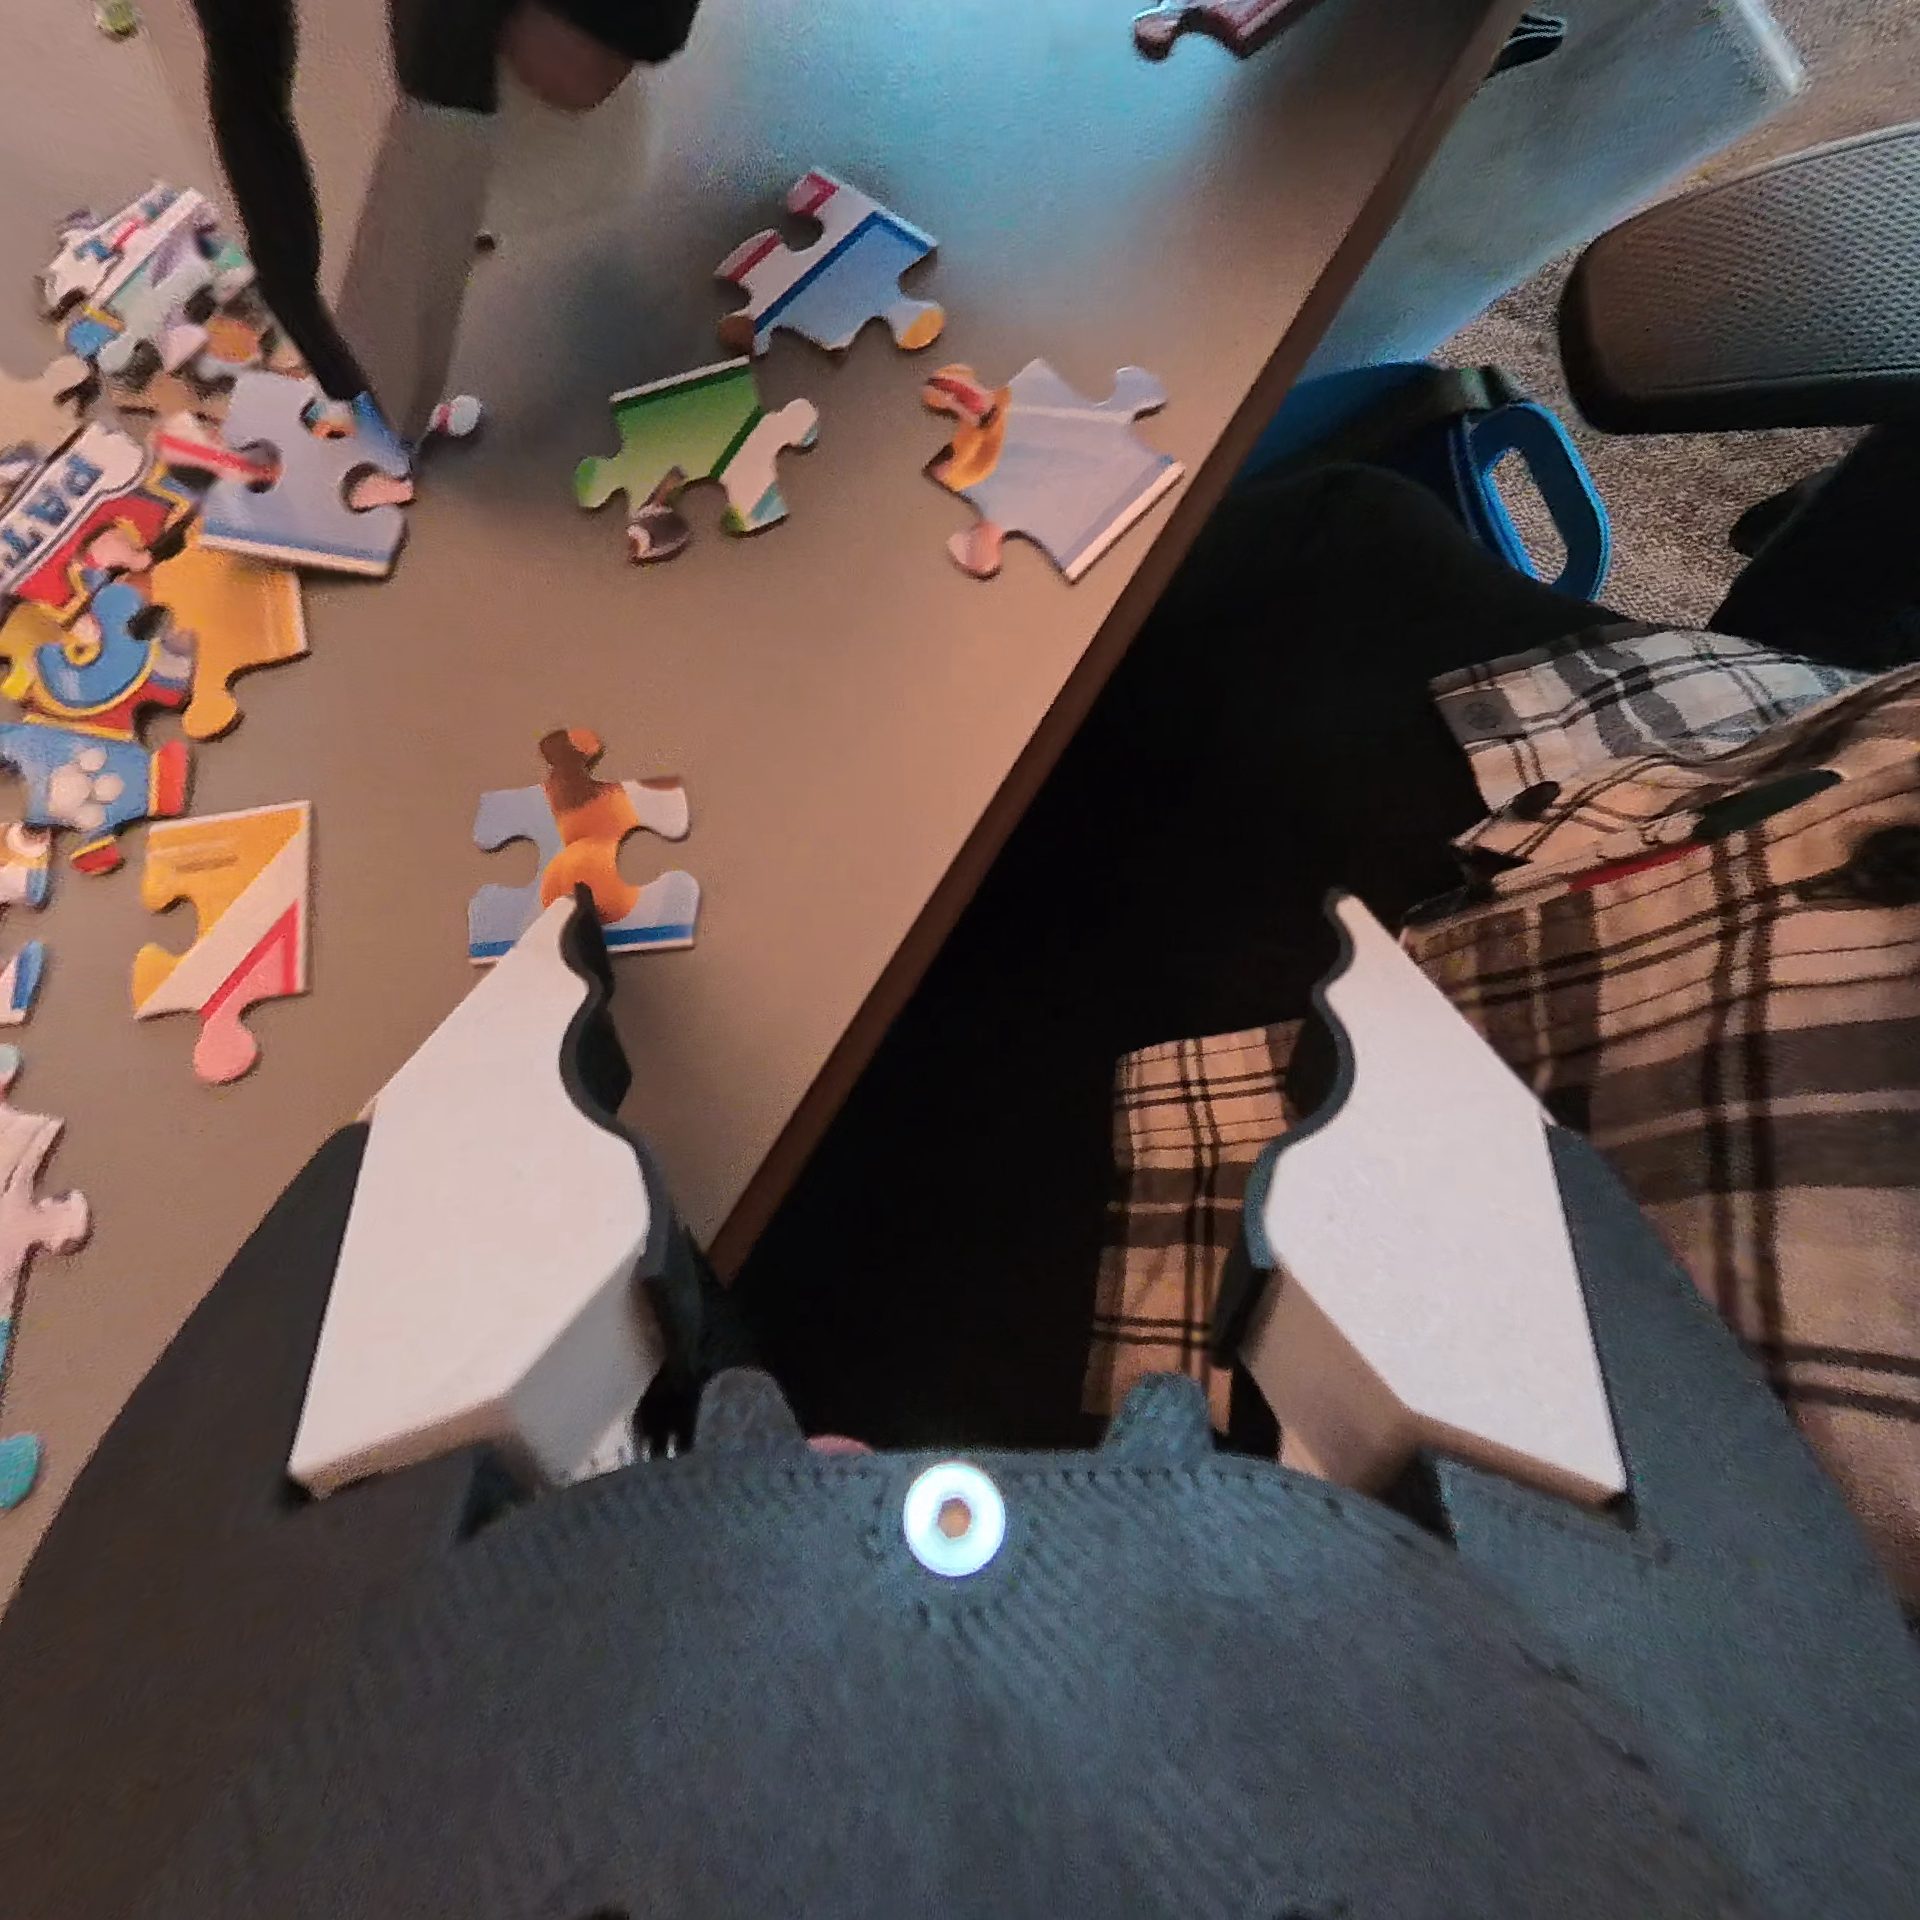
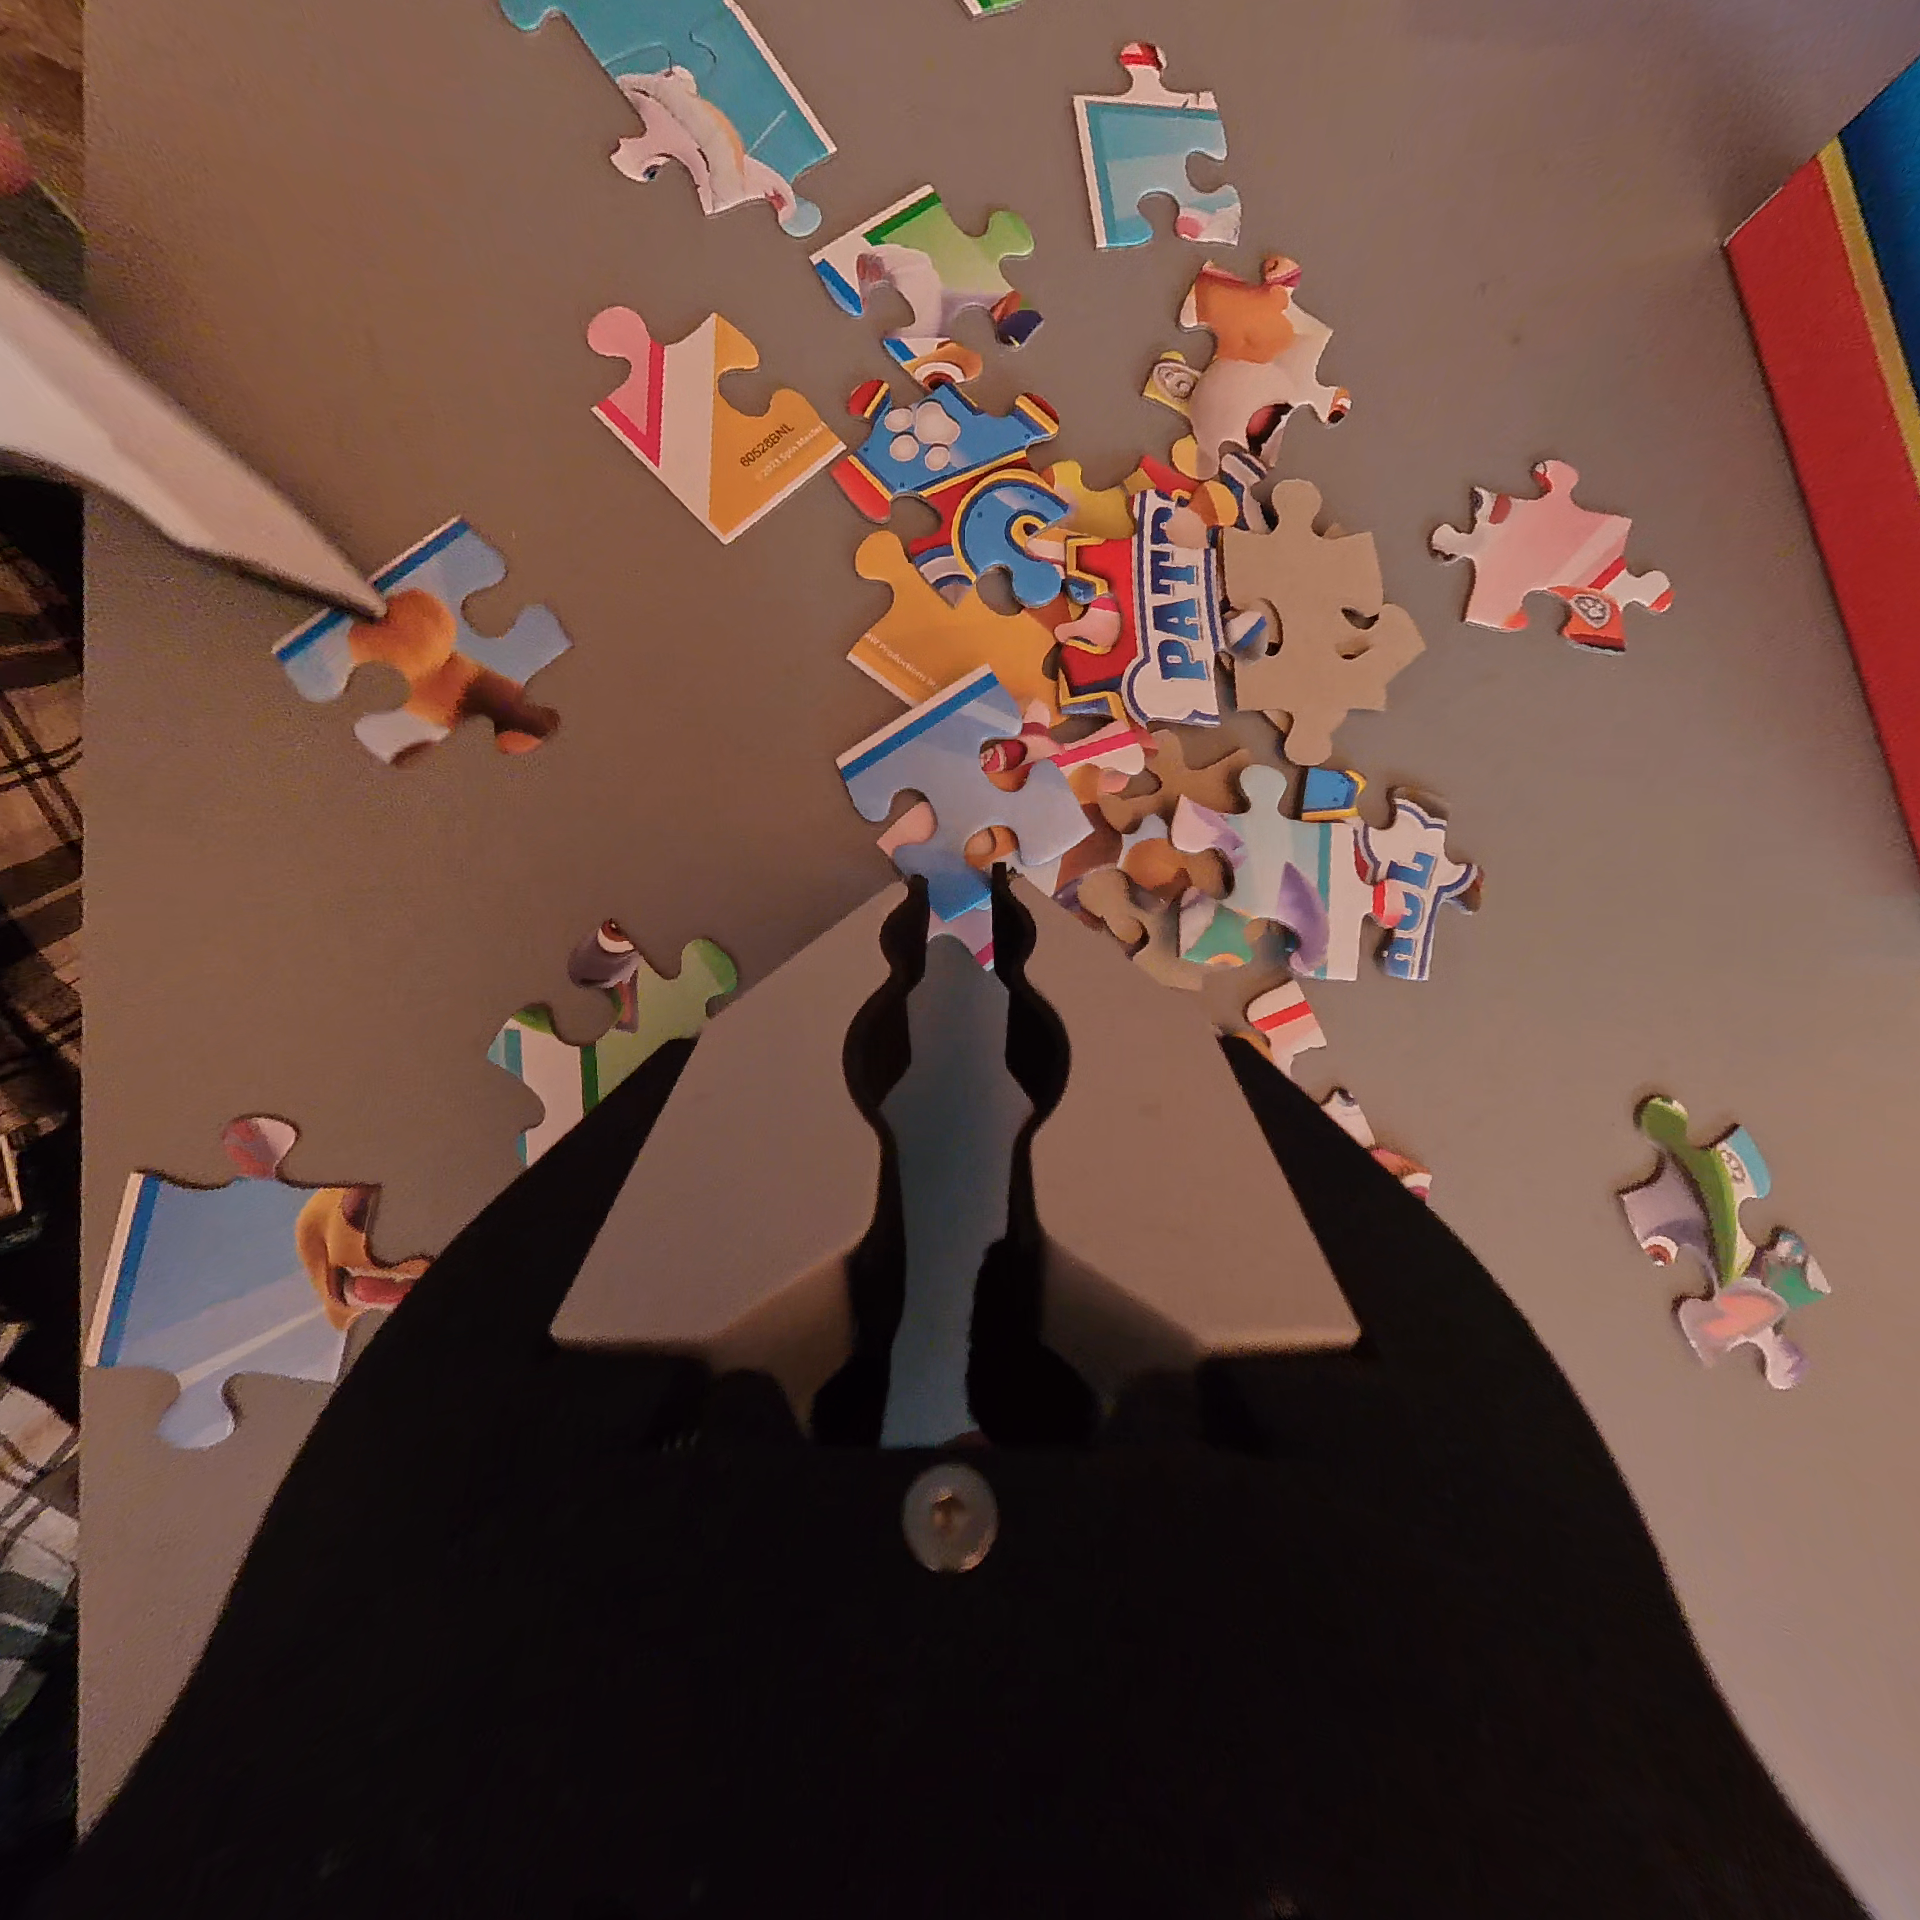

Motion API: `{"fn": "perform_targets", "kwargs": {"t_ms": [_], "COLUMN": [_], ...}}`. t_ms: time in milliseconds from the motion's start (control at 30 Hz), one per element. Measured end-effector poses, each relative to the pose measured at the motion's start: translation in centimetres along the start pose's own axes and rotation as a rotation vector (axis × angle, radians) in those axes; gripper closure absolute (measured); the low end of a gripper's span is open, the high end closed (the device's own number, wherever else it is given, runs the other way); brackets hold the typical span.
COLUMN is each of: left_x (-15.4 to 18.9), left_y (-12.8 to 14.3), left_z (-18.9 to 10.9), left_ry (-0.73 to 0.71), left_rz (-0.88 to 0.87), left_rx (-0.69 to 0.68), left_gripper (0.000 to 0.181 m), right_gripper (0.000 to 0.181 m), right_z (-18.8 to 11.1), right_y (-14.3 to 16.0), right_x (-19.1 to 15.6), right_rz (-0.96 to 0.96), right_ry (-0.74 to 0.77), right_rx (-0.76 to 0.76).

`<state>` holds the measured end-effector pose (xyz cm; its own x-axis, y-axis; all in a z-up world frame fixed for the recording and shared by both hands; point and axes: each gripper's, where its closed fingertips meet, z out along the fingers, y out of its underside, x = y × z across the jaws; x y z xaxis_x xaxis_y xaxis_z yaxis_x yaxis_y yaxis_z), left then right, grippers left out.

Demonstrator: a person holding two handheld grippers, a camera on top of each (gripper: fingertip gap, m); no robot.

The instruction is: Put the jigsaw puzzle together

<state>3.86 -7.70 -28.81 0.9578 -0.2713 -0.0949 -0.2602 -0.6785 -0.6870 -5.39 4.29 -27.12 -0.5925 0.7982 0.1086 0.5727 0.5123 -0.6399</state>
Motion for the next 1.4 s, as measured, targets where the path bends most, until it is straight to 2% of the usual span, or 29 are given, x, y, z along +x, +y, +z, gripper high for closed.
{"fn": "perform_targets", "kwargs": {"t_ms": [67, 267, 333, 567, 667, 1033, 1400], "left_x": [-0.5, -1.8, -2.6, -4.2, -4.1, -4.8, -5.3], "left_y": [0.2, -1.4, -2.0, -2.4, -2.5, -3.8, -4.0], "left_z": [-0.3, -1.0, -0.8, 1.3, 2.1, 2.8, 2.7], "left_ry": [0.001, -0.001, -0.001, 0.074, 0.118, 0.156, 0.142], "left_rz": [-0.010, -0.002, 0.002, -0.018, -0.040, -0.077, -0.085], "left_rx": [-0.010, 0.033, 0.037, -0.005, -0.013, 0.013, 0.031], "left_gripper": [0.053, 0.055, 0.057, 0.059, 0.058, 0.059, 0.060], "right_gripper": [0.181, 0.180, 0.152, 0.140, 0.146, 0.148, 0.148], "right_z": [-0.2, -0.6, -0.5, 0.6, 0.8, 0.8, 0.3], "right_y": [-0.2, -0.4, -0.5, -0.7, -0.9, -1.0, -0.9], "right_x": [-0.2, -0.8, -1.3, -2.0, -2.0, -2.0, -2.4], "right_rz": [-0.007, 0.002, 0.013, -0.008, -0.004, -0.010, -0.066], "right_ry": [-0.009, -0.024, -0.045, -0.118, -0.135, -0.140, -0.089], "right_rx": [0.012, 0.030, 0.023, 0.002, 0.008, 0.065, 0.096]}}
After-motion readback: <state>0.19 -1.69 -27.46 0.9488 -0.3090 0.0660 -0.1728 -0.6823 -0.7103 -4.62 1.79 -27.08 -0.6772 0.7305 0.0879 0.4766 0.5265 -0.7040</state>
